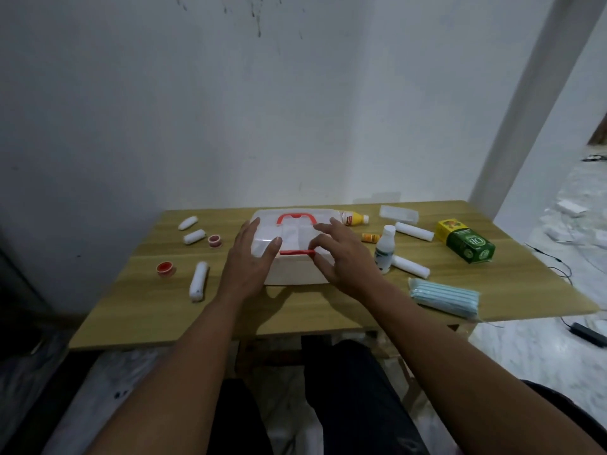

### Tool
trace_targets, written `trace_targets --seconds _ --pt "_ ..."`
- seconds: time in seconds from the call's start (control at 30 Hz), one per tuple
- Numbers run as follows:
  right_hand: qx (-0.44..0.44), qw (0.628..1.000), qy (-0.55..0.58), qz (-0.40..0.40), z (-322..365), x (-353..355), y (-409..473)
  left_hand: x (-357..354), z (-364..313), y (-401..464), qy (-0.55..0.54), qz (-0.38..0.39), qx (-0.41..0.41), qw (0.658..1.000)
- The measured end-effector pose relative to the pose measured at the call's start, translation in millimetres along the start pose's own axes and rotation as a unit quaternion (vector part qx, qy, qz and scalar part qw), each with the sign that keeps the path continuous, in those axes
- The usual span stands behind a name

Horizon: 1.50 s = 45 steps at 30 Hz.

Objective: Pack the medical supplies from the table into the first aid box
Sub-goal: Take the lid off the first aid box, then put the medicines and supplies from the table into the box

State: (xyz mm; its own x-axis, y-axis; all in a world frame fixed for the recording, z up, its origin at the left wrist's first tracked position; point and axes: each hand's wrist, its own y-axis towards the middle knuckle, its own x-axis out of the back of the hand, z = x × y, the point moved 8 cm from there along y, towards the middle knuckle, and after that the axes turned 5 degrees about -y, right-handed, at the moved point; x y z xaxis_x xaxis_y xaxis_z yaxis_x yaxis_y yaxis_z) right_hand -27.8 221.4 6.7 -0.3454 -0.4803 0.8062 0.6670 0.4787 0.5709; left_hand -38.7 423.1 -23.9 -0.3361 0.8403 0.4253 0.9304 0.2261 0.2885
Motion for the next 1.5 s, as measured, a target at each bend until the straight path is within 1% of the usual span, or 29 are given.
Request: trace_targets --seconds 0.13,0.27,0.33,0.5,0.6,0.67,0.73,0.8,0.9,1.1,1.17,1.2,1.3,1.37,1.4,1.47,1.5 --pt "-0.011 0.998 0.047 -0.041 -1 6 -5 4 -5 -8 -0.002 0.029 0.004 1.0" --pt "-0.009 0.991 0.083 -0.103 4 25 5 15 -7 -16 -0.042 0.009 0.008 0.999" --pt "-0.022 0.986 0.103 -0.13 4 39 19 17 -2 -16 -0.049 0.015 0.019 0.999" --pt "-0.105 0.979 0.125 -0.124 -21 56 89 6 3 -17 -0.051 0.067 0.029 0.996" --pt "-0.219 0.961 0.114 -0.126 -57 51 126 0 4 -15 -0.05 0.07 0.009 0.996" --pt "-0.298 0.94 0.136 -0.095 -79 35 138 -1 10 -13 -0.054 0.05 0.016 0.997" --pt "-0.33 0.927 0.173 -0.047 -91 13 144 -2 18 -12 -0.042 0.029 0.034 0.998" --pt "-0.341 0.919 0.2 -0.001 -98 -12 144 -4 22 -12 -0.033 0.014 0.037 0.999" --pt "-0.368 0.903 0.219 0.041 -107 -39 135 -4 21 -12 -0.025 0.0 0.031 0.999" --pt "-0.38 0.885 0.242 0.12 -120 -50 109 0 18 -15 -0.009 -0.021 0.041 0.999" --pt "-0.381 0.885 0.235 0.127 -128 -38 102 -1 17 -15 -0.01 -0.022 0.04 0.999" --pt "-0.379 0.889 0.229 0.118 -136 -28 100 -2 18 -14 -0.009 -0.022 0.039 0.999" --pt "-0.383 0.902 0.189 0.061 -166 14 87 -4 18 -11 -0.001 -0.03 0.039 0.999" --pt "-0.392 0.915 0.092 0.036 -196 43 70 -8 17 -9 -0.002 -0.034 0.038 0.999" --pt "-0.399 0.916 0.039 0.031 -211 55 58 -10 16 -9 -0.003 -0.036 0.035 0.999" --pt "-0.432 0.899 -0.052 0.045 -241 70 29 -12 16 -7 -0.003 -0.044 0.033 0.998" --pt "-0.451 0.886 -0.088 0.068 -254 74 13 -12 16 -7 -0.004 -0.048 0.033 0.998"
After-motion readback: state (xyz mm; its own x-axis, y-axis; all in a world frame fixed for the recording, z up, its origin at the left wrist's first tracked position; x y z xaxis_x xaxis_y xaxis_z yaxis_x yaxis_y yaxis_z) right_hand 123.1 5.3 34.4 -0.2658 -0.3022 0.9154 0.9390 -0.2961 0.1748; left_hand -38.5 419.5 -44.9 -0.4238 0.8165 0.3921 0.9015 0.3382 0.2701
